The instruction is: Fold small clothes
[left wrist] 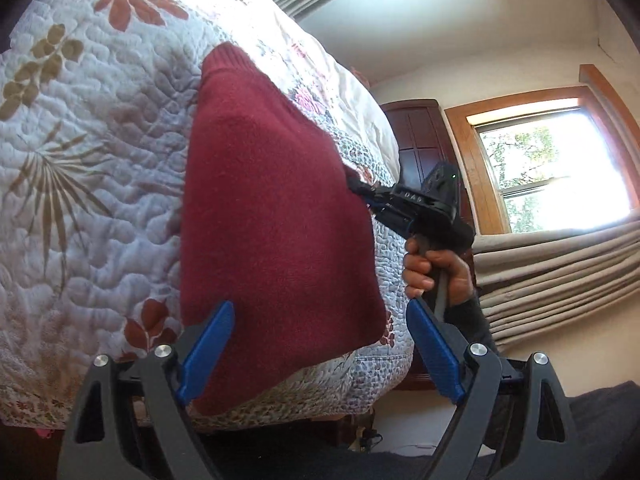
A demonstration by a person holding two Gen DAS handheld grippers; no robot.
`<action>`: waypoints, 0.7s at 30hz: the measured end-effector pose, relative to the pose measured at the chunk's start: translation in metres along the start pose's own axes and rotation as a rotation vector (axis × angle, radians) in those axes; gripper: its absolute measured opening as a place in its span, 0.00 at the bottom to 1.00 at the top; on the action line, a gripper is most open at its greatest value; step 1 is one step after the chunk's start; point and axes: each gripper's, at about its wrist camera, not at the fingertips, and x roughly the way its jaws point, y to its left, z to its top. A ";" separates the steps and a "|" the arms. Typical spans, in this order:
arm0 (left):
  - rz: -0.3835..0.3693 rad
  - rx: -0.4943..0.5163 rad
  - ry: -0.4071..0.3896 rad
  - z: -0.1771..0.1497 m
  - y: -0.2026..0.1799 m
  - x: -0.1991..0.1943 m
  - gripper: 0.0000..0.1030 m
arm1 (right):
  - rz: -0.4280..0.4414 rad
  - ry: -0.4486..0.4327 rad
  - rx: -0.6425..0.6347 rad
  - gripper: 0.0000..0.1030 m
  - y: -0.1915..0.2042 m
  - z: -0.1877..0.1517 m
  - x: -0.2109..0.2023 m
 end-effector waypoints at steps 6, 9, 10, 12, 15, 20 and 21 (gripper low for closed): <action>-0.096 0.010 -0.049 0.062 0.007 0.003 0.85 | 0.074 -0.059 -0.105 0.25 0.043 -0.029 -0.062; -0.117 -0.058 -0.003 0.078 0.038 0.032 0.85 | 0.102 0.044 -0.224 0.21 0.072 -0.065 -0.050; -0.128 -0.079 0.010 0.080 0.048 0.043 0.85 | 0.088 0.081 -0.257 0.20 0.076 -0.077 -0.039; -0.127 -0.073 0.019 0.082 0.054 0.057 0.85 | -0.022 0.142 -0.303 0.08 0.072 -0.093 -0.016; -0.145 -0.067 0.025 0.080 0.055 0.065 0.85 | -0.089 0.138 -0.276 0.00 0.053 -0.094 -0.005; -0.162 0.034 0.007 0.065 0.021 0.030 0.85 | -0.104 0.089 -0.281 0.09 0.075 -0.099 -0.035; -0.172 0.067 0.012 0.057 0.014 0.022 0.85 | -0.083 0.082 -0.276 0.09 0.080 -0.103 -0.041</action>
